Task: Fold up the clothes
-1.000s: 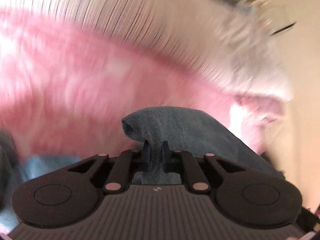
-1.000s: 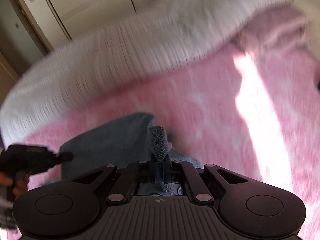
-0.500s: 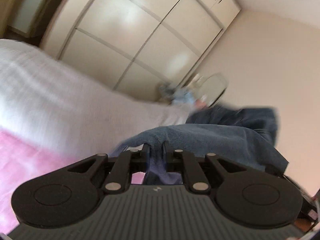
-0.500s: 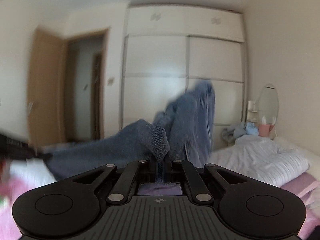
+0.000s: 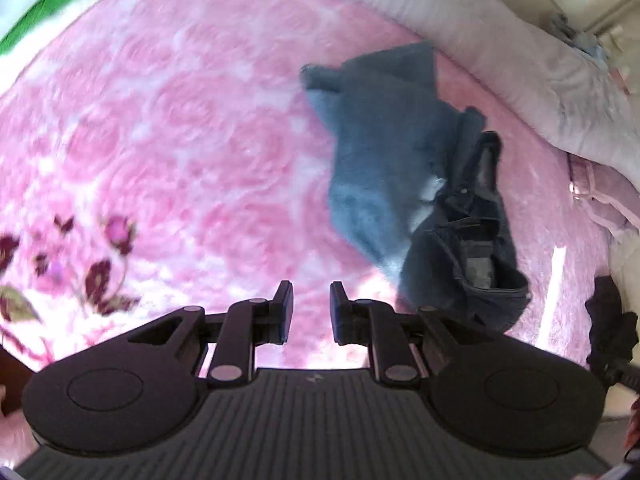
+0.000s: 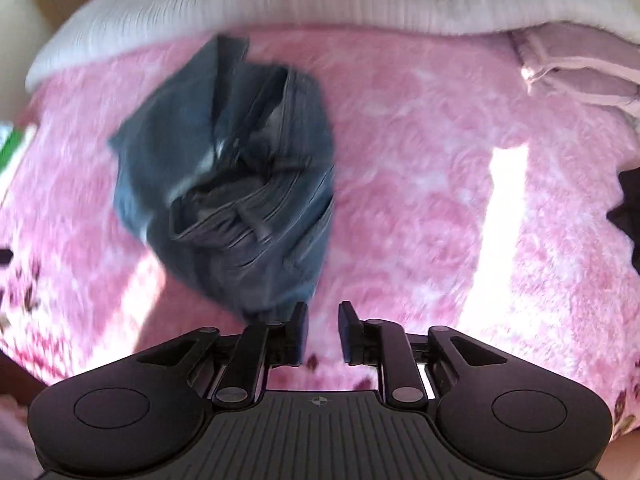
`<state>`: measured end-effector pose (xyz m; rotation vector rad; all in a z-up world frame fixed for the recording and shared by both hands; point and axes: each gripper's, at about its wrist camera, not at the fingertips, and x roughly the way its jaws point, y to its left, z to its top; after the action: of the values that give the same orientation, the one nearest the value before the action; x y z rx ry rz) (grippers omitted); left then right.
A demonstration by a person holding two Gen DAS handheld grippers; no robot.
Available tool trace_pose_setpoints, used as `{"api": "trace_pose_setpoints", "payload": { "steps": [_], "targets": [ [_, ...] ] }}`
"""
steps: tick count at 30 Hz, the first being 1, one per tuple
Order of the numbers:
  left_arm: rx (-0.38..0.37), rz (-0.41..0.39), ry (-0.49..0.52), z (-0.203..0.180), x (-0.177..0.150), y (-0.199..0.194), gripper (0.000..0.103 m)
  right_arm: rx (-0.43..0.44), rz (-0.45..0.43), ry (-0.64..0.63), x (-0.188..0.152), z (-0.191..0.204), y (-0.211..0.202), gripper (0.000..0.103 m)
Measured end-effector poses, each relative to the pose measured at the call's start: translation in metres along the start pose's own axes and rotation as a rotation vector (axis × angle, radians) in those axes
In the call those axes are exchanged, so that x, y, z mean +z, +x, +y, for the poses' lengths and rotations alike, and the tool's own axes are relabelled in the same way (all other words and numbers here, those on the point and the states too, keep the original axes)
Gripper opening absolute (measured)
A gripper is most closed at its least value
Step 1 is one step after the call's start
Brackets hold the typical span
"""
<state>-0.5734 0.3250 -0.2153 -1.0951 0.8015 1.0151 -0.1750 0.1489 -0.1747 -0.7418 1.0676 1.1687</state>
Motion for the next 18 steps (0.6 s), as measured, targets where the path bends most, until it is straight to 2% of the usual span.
{"api": "trace_pose_setpoints", "payload": {
  "steps": [4, 6, 8, 9, 10, 14, 18],
  "targets": [
    [-0.035, -0.065, 0.016, -0.027, -0.001, -0.010, 0.019, 0.024, -0.072, -0.044, 0.015, -0.002, -0.008, 0.028],
    [-0.042, -0.077, 0.006, -0.037, -0.005, -0.009, 0.020, 0.047, -0.090, -0.088, 0.012, -0.010, -0.008, 0.033],
    [-0.036, -0.081, -0.007, -0.044, -0.010, -0.008, 0.020, 0.079, -0.092, -0.147, 0.011, -0.011, -0.007, 0.044],
    [-0.032, -0.083, -0.014, -0.047, -0.013, -0.008, 0.020, 0.103, -0.081, -0.172, 0.008, -0.011, -0.003, 0.054],
    [-0.027, -0.083, -0.023, -0.049, -0.016, -0.008, 0.020, 0.126, -0.070, -0.197, 0.005, -0.012, 0.002, 0.059],
    [-0.008, -0.071, -0.068, -0.052, -0.032, -0.002, 0.020, 0.207, -0.052, -0.274, 0.001, -0.003, 0.029, 0.062],
    [0.032, -0.057, -0.104, -0.051, -0.046, 0.001, 0.020, 0.240, -0.056, -0.327, 0.009, 0.018, 0.065, 0.063]
  ]
}}
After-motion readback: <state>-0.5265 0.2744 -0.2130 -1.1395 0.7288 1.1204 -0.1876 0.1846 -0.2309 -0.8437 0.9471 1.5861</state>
